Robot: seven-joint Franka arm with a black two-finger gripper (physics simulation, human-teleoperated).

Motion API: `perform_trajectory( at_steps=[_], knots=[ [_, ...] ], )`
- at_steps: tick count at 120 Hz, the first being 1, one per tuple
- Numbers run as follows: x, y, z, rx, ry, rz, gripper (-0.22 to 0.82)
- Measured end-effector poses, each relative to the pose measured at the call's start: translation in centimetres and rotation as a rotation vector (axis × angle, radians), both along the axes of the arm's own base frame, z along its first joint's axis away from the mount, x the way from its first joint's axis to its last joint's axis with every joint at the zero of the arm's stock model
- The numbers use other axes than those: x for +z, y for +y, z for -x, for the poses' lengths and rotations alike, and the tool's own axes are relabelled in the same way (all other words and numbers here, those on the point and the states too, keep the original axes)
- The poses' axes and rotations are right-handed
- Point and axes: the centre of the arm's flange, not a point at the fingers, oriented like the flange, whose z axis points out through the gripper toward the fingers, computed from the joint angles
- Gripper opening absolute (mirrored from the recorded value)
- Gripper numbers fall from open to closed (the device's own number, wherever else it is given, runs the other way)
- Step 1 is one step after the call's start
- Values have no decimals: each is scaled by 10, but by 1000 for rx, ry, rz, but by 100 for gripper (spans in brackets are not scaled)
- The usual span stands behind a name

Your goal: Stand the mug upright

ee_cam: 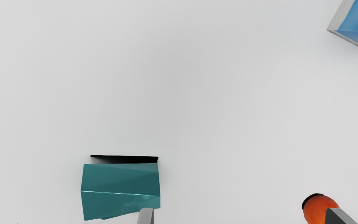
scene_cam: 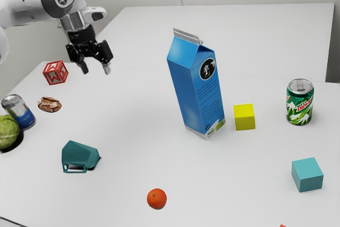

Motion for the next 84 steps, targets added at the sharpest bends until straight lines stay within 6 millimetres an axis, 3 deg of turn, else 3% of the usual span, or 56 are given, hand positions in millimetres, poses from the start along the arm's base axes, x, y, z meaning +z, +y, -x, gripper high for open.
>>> perform_trajectory(
  at_steps=[21, 34, 55, 84],
  knots=[
    [-47, 22, 59, 38, 17, 64, 60],
    [-65, 66, 85, 113, 5, 92, 60],
    [-103, 115, 112, 171, 18, 127, 60],
    [-129, 141, 129, 122, 12, 149, 60]
  ],
)
